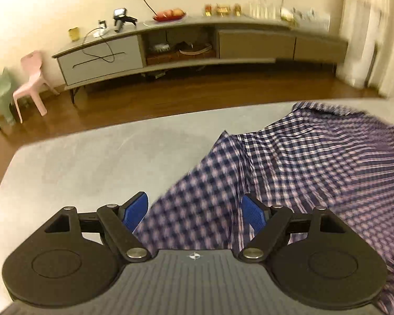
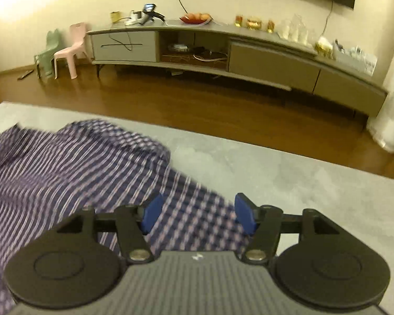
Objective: Fold clothes
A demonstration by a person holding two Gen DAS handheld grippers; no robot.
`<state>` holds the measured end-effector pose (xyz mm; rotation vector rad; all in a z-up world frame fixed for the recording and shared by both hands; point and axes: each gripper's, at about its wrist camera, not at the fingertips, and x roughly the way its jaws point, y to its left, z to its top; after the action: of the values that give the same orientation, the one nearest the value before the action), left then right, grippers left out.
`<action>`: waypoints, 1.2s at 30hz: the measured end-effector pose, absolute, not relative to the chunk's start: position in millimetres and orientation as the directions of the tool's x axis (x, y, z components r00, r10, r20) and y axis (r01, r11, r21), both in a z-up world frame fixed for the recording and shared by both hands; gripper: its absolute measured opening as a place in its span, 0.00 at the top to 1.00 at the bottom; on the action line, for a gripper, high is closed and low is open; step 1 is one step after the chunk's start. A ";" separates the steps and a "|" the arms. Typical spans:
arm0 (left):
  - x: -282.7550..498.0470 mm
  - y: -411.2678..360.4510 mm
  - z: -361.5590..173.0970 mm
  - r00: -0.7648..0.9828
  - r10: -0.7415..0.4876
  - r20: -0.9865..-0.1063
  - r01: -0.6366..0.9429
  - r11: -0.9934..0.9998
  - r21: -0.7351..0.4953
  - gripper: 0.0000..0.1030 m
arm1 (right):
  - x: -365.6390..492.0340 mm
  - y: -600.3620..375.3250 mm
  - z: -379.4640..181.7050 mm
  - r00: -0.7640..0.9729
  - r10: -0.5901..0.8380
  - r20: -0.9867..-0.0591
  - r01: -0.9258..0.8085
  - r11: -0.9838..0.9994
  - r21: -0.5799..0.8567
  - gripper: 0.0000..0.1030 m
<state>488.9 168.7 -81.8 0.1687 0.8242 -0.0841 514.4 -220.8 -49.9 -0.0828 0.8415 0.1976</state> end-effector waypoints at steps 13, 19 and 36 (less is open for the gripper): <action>490.4 265.9 -85.9 0.692 -0.002 -0.722 -0.249 0.938 -0.241 0.89 | 545.1 -177.7 -72.7 0.736 -0.035 -0.676 -0.181 0.952 -0.246 0.95; 377.9 257.4 -32.4 0.785 -0.099 -0.612 -0.076 0.964 -0.253 0.40 | 427.9 -225.0 -23.6 0.730 0.155 -0.665 -0.248 0.968 -0.047 0.53; 105.2 101.2 -76.6 0.632 -0.184 -0.752 0.207 0.976 -0.065 0.10 | 197.8 -249.9 -59.7 0.480 0.225 -0.848 -0.409 0.912 0.010 0.96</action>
<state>105.2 101.2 -76.6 0.0278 0.8574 -0.2236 197.8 -249.9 -59.7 -0.2039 0.9992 0.3898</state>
